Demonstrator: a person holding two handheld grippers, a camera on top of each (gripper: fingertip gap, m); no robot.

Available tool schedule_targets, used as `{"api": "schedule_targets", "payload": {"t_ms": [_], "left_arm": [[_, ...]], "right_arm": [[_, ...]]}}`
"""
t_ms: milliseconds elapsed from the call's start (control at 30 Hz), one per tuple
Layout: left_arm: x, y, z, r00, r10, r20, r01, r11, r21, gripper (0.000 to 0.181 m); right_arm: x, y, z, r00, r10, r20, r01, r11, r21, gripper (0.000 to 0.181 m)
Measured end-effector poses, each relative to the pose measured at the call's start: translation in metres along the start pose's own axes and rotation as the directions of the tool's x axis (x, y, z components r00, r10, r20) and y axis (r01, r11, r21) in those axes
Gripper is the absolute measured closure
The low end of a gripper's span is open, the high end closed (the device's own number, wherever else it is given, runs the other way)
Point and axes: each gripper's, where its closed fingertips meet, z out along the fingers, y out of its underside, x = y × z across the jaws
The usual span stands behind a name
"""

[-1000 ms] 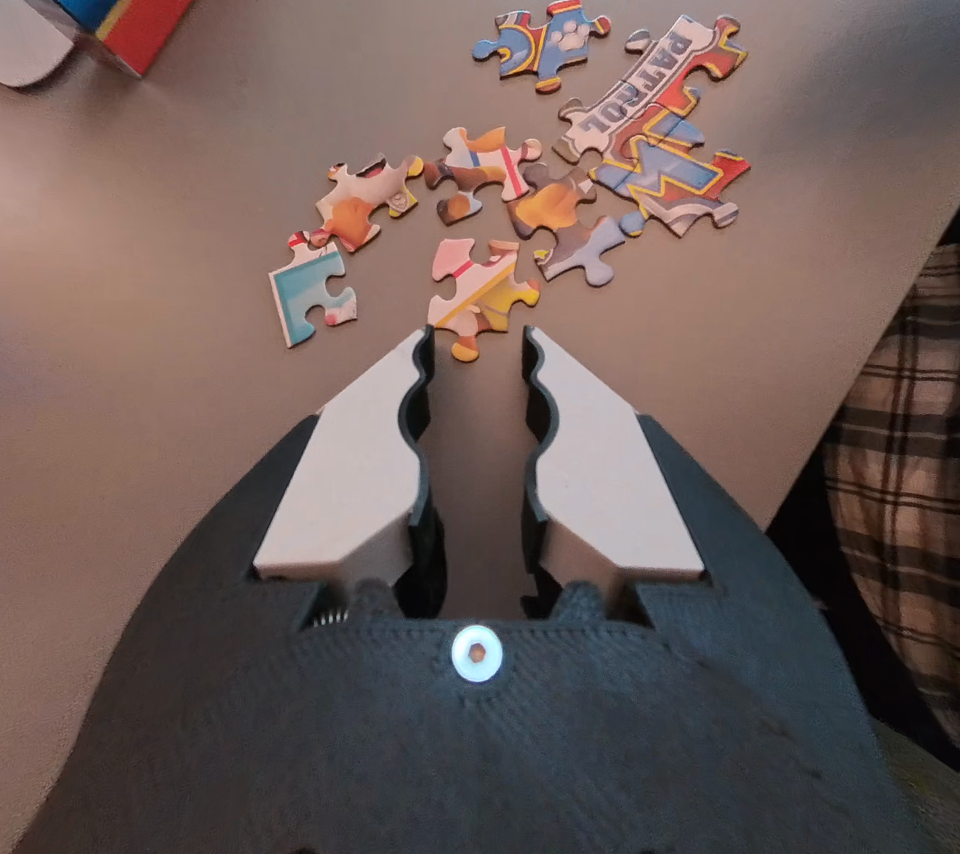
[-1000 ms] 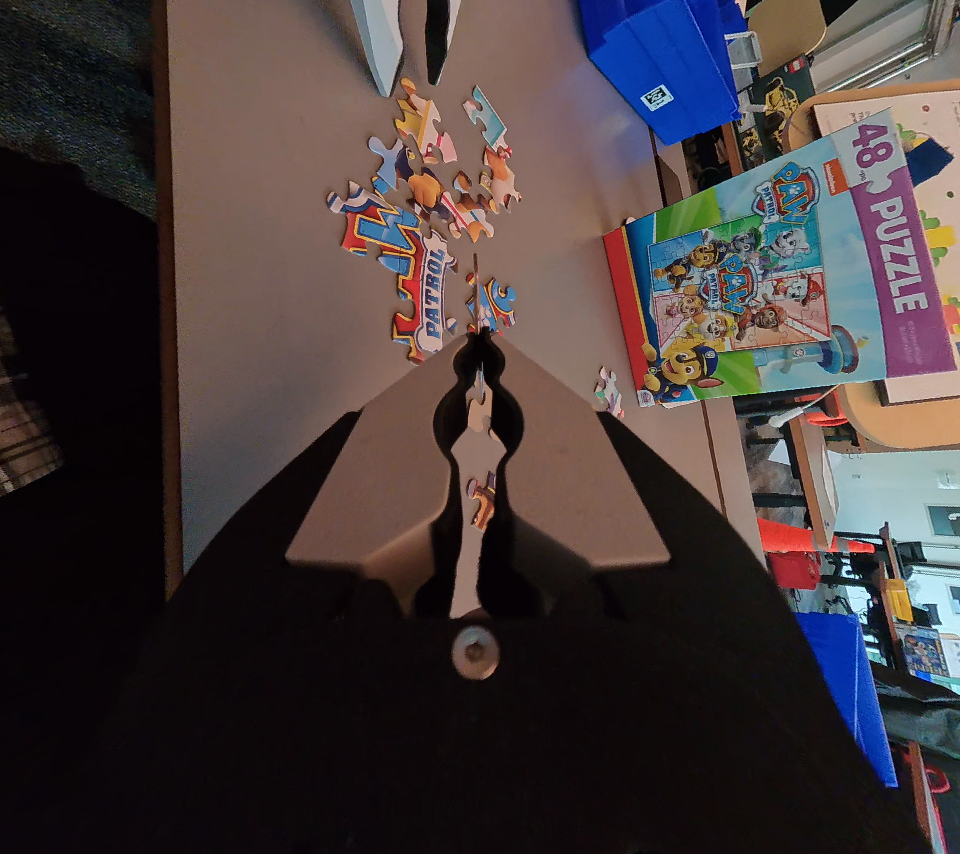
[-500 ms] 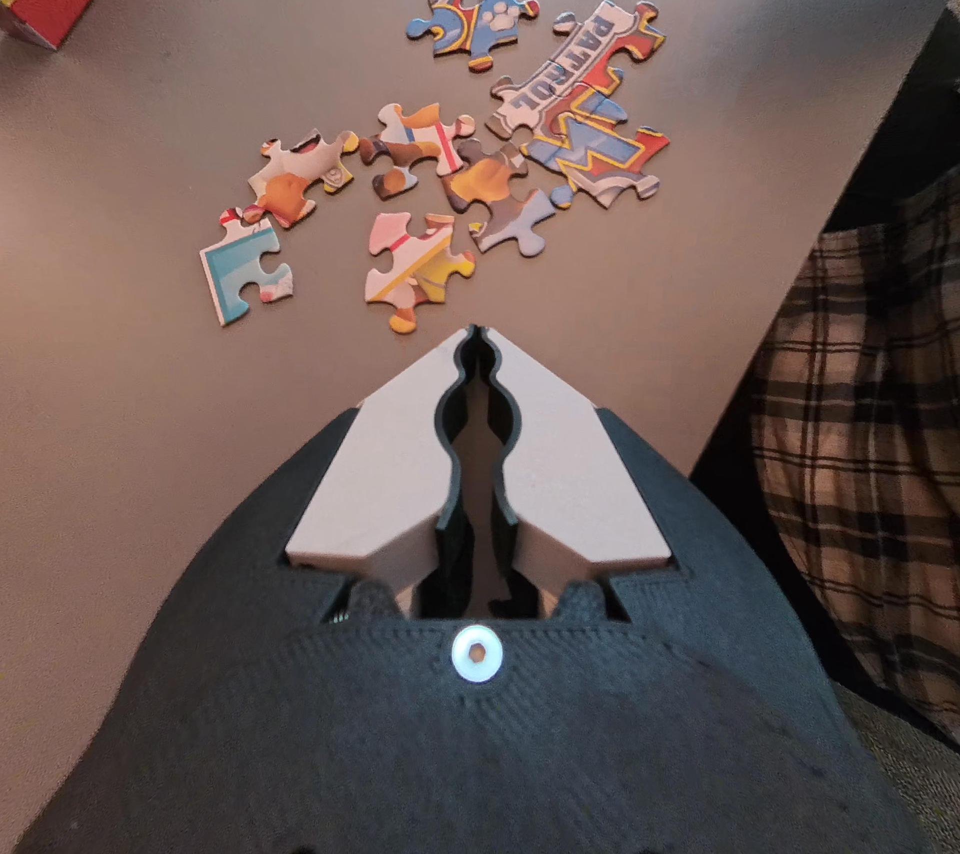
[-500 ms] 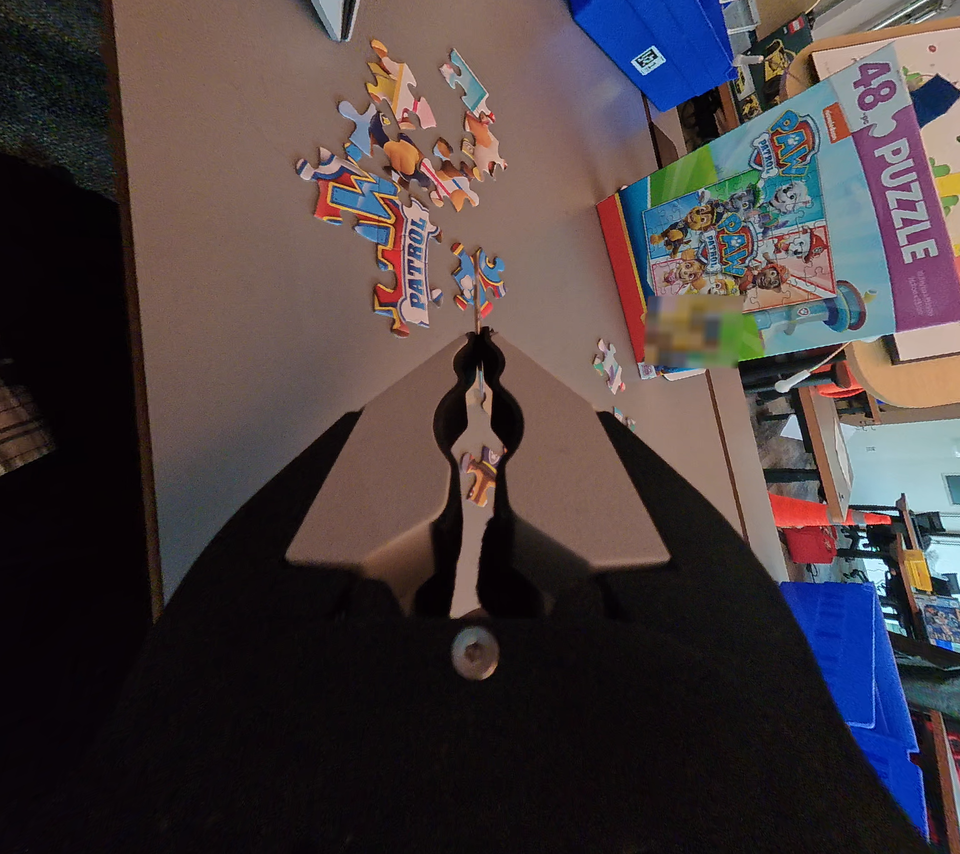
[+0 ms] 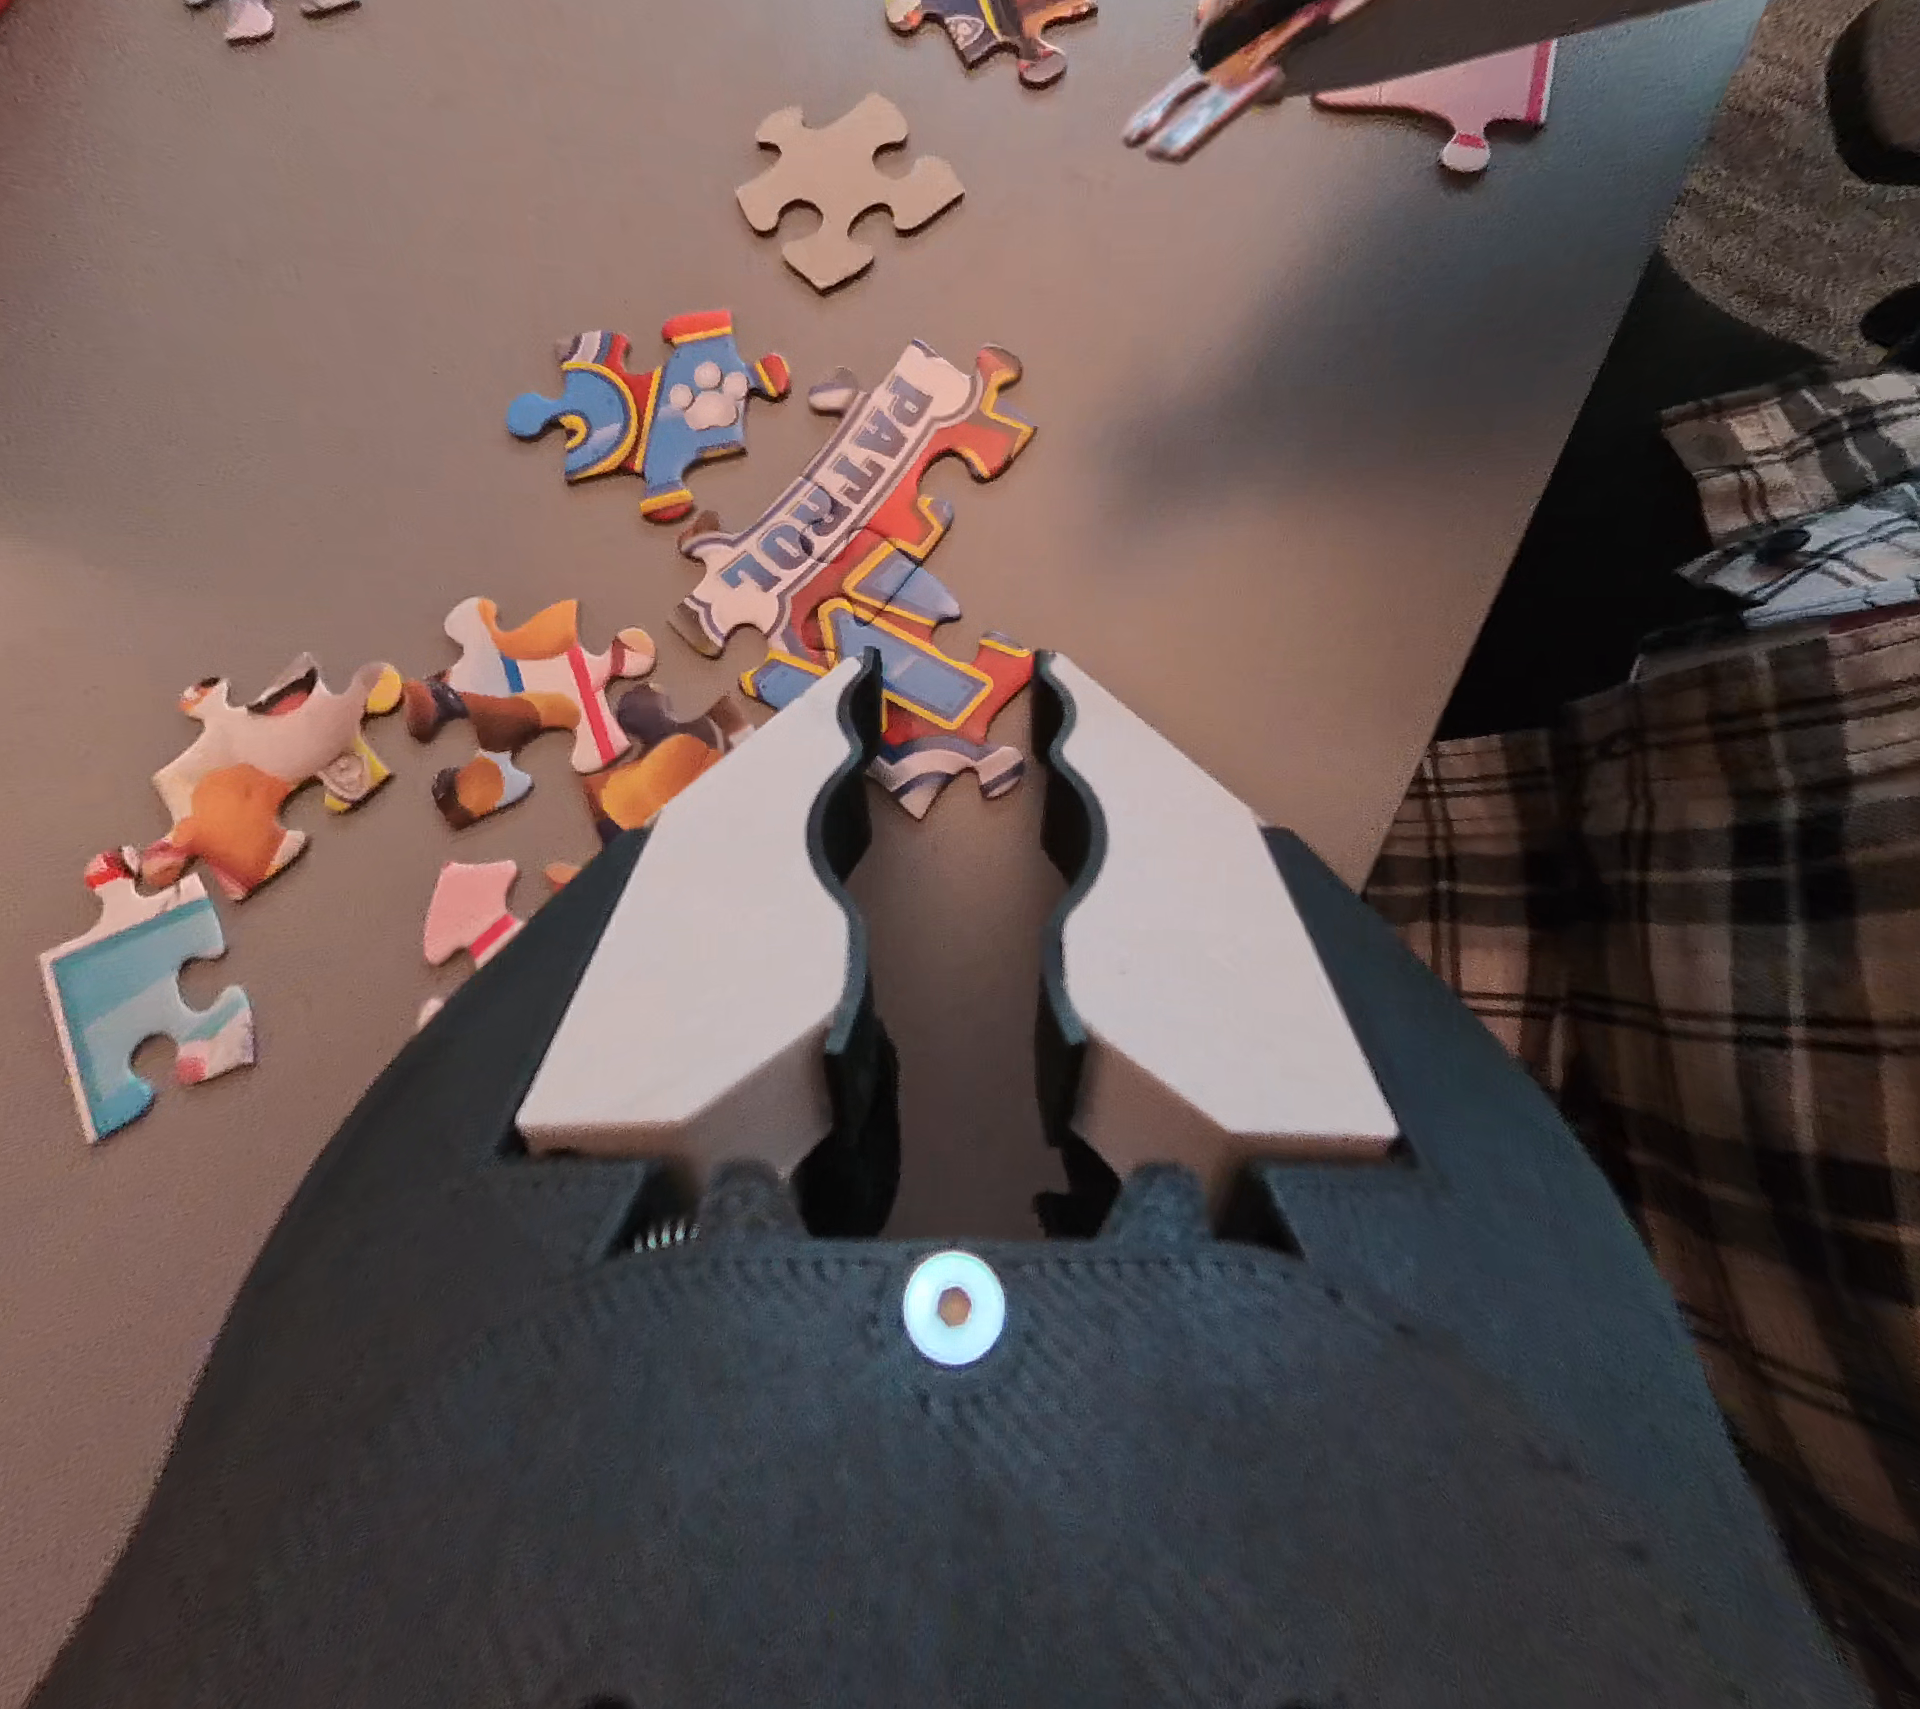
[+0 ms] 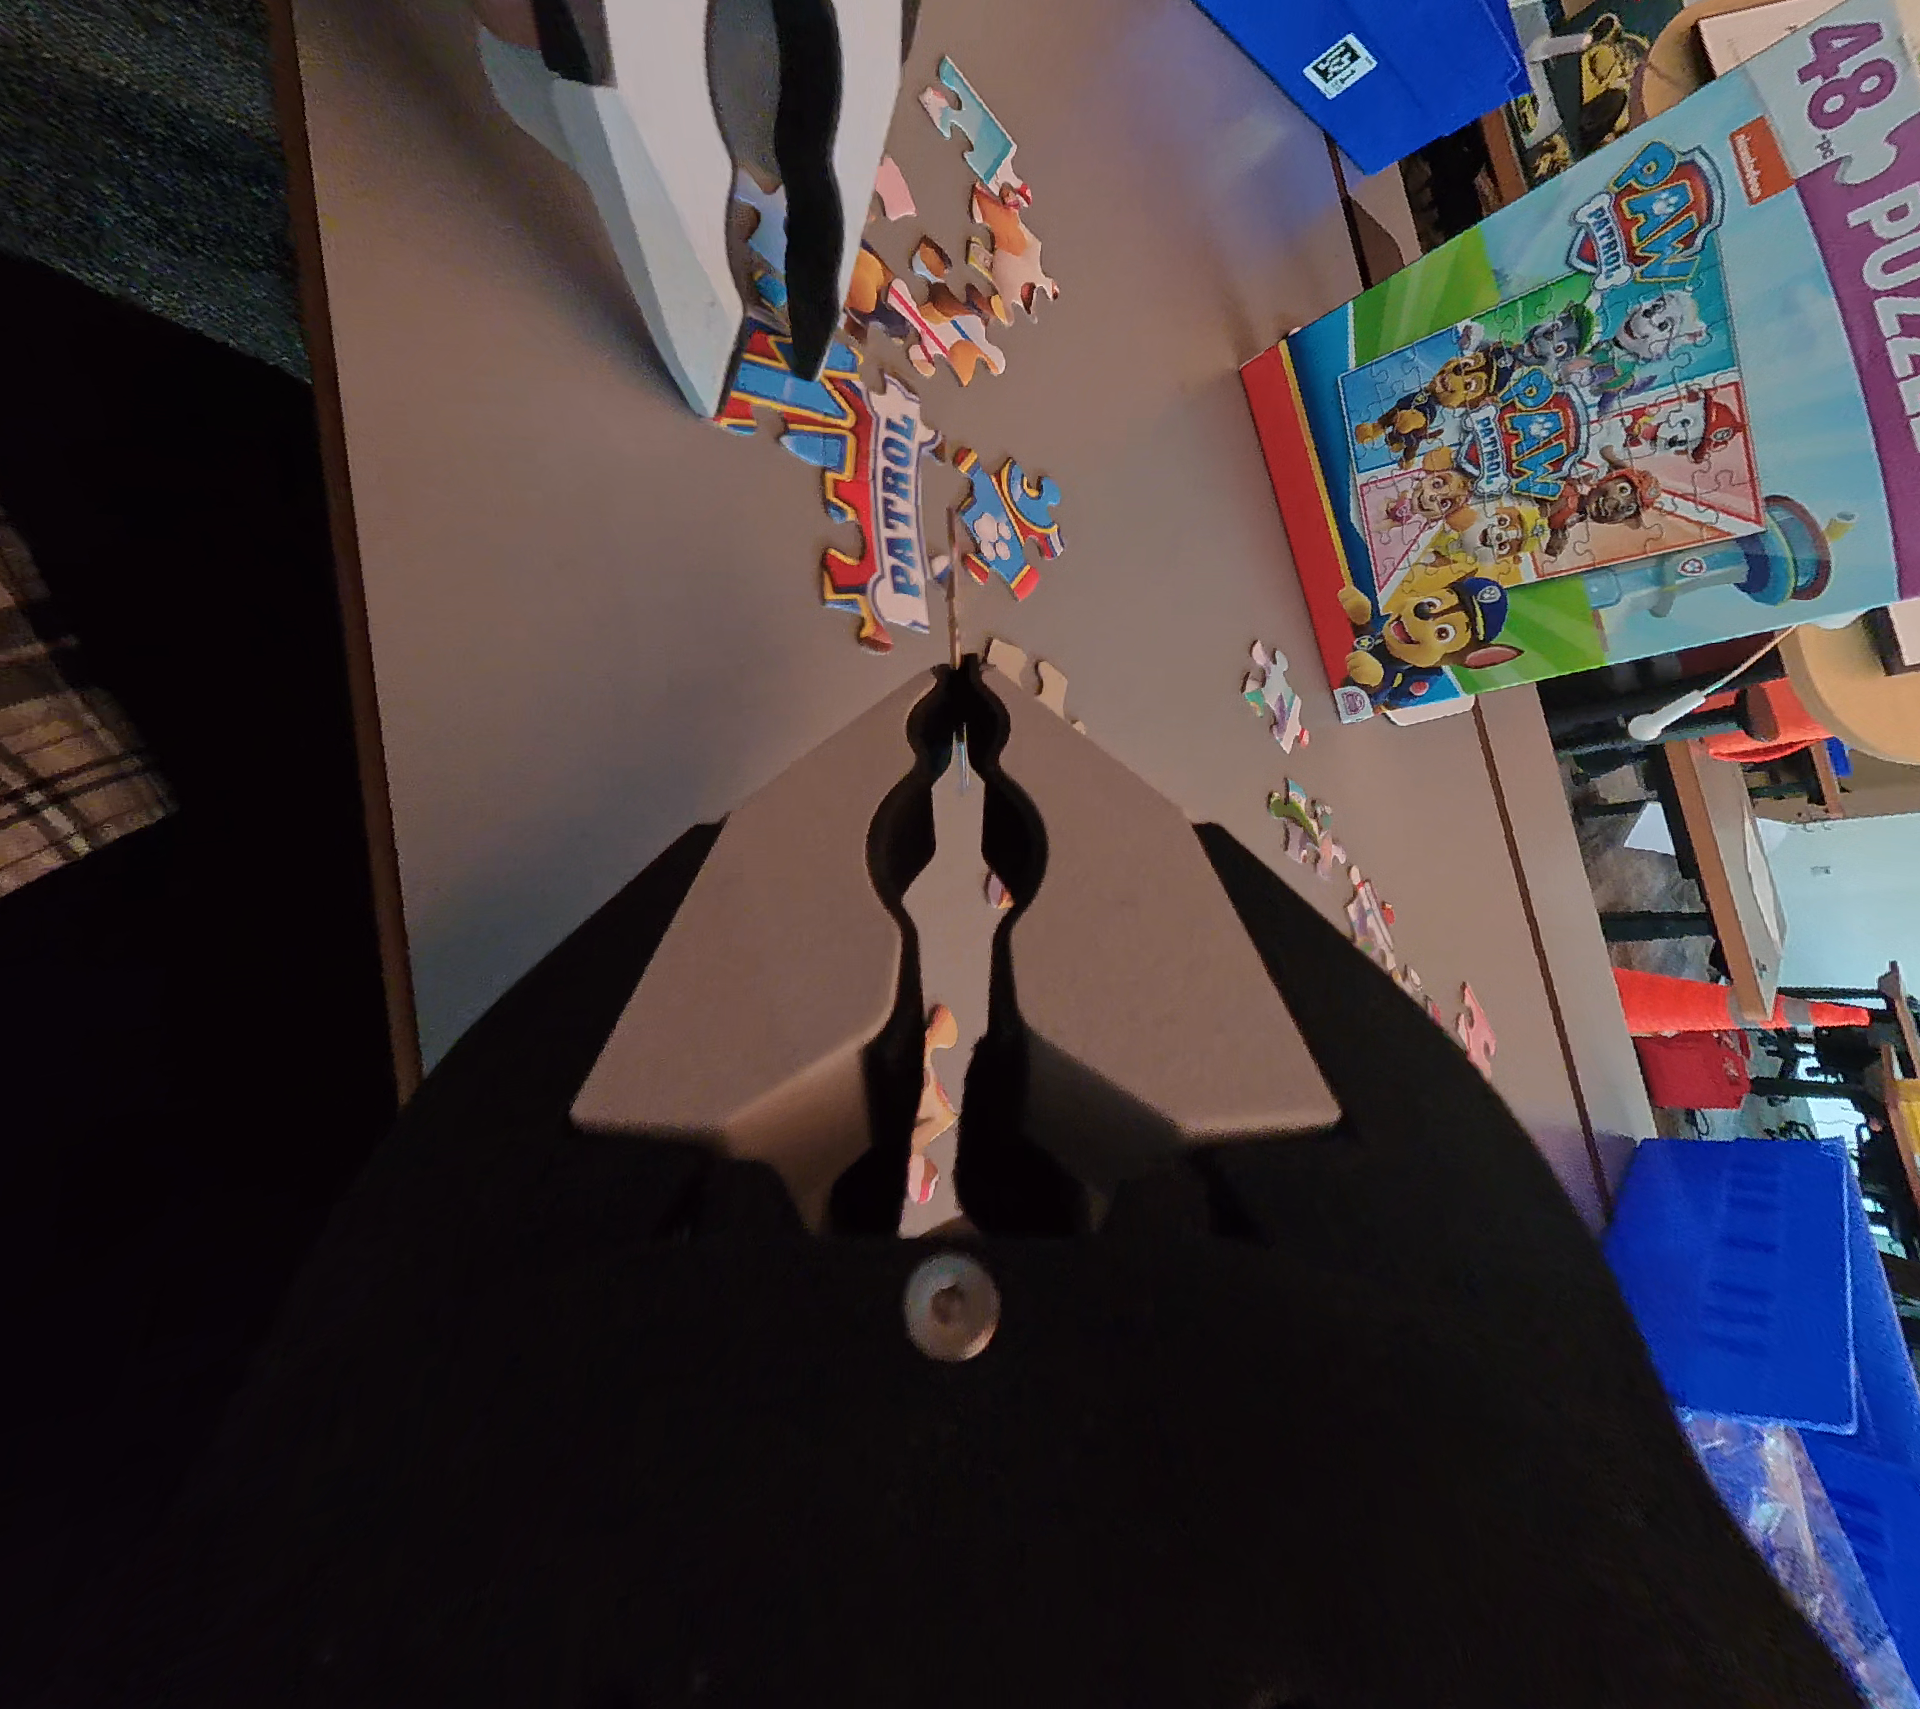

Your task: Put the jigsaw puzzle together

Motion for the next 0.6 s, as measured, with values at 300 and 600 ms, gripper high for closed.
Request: {"api": "schedule_targets", "payload": {"t_ms": [300,600], "left_arm": [[-0.030,0.013,-0.008,0.964,0.228,-0.138,-0.243,0.965,-0.099,0.166],[-0.083,0.024,-0.021,0.978,0.187,-0.096,-0.203,0.959,-0.197,0.151]], "right_arm": [[0.002,0.008,0.002,1.000,-0.021,0.020,0.021,1.000,-0.004,0.181],[0.032,0.025,0.026,0.996,-0.089,0.016,0.090,0.991,-0.104,0.181]]}}
